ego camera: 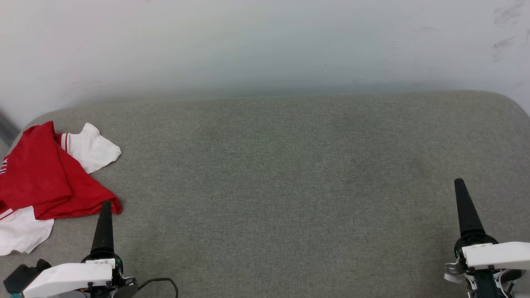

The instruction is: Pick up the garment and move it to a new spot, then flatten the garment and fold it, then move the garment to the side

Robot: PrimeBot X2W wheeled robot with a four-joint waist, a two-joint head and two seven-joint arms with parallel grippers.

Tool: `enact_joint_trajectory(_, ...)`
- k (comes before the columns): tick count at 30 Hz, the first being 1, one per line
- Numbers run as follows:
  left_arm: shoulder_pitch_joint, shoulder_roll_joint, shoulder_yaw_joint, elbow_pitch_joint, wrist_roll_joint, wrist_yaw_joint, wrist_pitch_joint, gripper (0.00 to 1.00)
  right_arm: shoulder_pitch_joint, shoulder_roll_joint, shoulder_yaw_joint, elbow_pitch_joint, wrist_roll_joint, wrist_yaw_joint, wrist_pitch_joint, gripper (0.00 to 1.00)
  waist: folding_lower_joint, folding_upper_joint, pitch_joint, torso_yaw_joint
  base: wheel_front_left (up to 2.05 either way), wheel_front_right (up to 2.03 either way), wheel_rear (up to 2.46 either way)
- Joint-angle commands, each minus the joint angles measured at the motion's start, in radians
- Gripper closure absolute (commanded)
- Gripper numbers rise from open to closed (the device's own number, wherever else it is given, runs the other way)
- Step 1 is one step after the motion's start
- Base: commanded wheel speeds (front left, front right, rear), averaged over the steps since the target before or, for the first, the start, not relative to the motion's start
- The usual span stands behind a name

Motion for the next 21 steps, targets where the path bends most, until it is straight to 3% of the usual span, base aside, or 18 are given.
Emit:
enact_joint_trajectory(1,-0.011,0.004,0.009,-0.031,0.033,-0.002,-0.011,0.00,-0.026,-0.002,0.002,-0.037,-0.056,0.002,-0.010,0.00,0.0000,0.0000,0.001,0.000,0.00,0.00,0.00)
enact_joint_trajectory(5,-0.031,0.005,0.065,-0.092,0.118,0.002,-0.026,0.00,-0.029,-0.002,0.016,-0.080,-0.198,0.002,-0.025,0.00,0.0000,0.0000,0.006,0.001,0.00,0.00,0.00)
enact_joint_trajectory(8,-0.026,0.004,0.055,-0.135,0.204,0.014,-0.036,0.00,-0.032,-0.002,0.043,-0.115,-0.313,0.002,-0.035,0.00,0.0000,0.0000,0.009,0.001,0.00,0.00,0.00)
enact_joint_trajectory(17,0.002,0.005,-0.065,-0.283,0.474,0.124,-0.066,0.00,-0.042,-0.002,0.110,-0.207,-0.605,0.002,-0.066,0.00,0.0000,0.0000,0.019,0.002,0.00,0.00,0.00)
enact_joint_trajectory(21,0.008,0.005,-0.128,-0.326,0.601,0.148,-0.079,0.00,-0.042,-0.002,0.129,-0.231,-0.701,0.002,-0.078,0.00,0.0000,0.0000,0.024,0.002,0.00,0.00,0.00)
